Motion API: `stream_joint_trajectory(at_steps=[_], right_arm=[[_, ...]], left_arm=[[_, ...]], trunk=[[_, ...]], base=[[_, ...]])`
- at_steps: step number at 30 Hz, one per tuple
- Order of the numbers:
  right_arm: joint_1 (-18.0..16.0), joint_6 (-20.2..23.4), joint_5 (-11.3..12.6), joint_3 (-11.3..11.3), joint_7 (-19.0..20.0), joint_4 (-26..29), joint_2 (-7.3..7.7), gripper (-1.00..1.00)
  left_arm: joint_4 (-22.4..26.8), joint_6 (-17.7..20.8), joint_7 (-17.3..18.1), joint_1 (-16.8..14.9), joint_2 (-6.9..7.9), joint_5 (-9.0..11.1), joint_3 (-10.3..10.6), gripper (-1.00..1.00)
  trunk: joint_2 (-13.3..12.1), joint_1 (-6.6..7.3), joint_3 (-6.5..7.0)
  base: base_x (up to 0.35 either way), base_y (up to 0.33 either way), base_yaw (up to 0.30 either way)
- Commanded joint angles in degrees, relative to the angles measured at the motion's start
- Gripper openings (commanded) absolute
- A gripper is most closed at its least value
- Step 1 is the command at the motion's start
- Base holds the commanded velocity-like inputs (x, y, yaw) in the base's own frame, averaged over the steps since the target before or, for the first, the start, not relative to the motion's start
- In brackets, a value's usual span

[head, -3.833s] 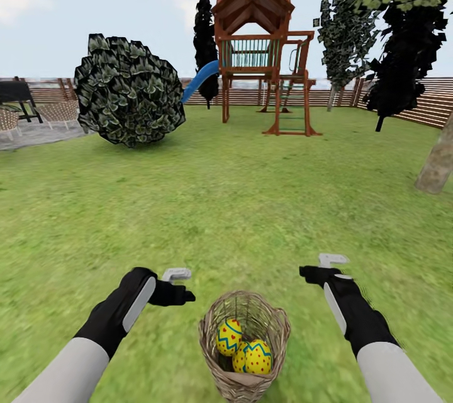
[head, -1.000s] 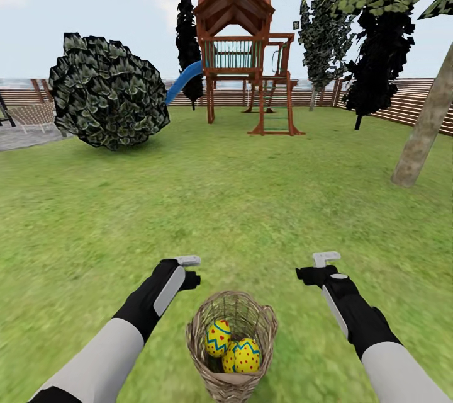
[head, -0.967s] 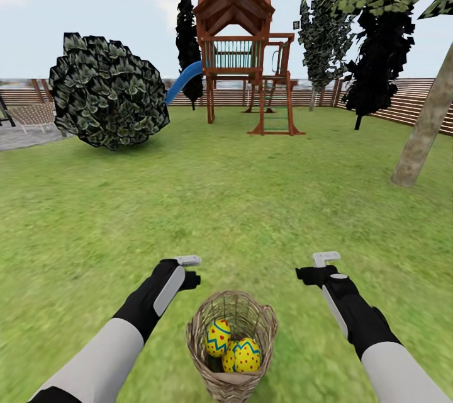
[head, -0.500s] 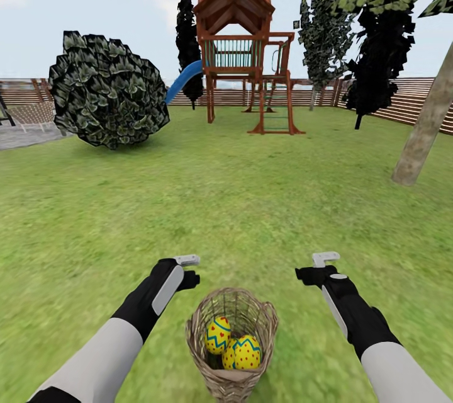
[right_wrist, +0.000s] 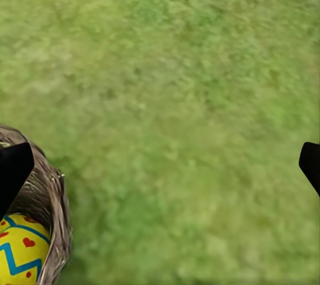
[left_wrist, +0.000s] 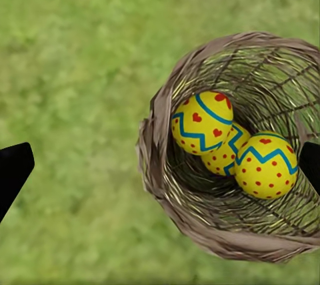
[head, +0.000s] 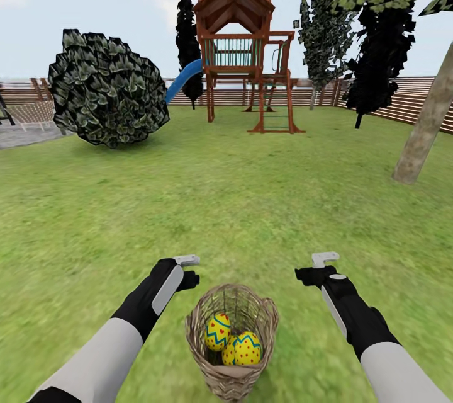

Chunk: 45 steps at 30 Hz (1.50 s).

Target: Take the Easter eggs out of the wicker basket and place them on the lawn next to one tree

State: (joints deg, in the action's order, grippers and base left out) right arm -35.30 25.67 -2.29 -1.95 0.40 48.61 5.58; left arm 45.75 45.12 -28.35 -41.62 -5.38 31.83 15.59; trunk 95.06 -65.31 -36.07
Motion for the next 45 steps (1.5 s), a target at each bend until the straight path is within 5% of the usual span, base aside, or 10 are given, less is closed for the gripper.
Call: stream_joint_trajectory(at_steps=[1,45], right_arm=[[-0.03,0.35,-0.27,-0.16,0.04,0.09,0.02,1.0],[-0.03,0.35,-0.26,-0.16,0.13,0.08,0.13,1.0]], left_arm=[[0.05,0.07,-0.57,-0.04,0.02,0.6,0.16,1.0],[-0.22,0.38,-0.57,-0.04,0.02,1.39,0.14,1.0]], trunk=[[0.45,-0.22,-0.24],[18.09,-9.89,-8.14]], base=[[0.0,0.0,0.0],[0.0,0.0,0.0]])
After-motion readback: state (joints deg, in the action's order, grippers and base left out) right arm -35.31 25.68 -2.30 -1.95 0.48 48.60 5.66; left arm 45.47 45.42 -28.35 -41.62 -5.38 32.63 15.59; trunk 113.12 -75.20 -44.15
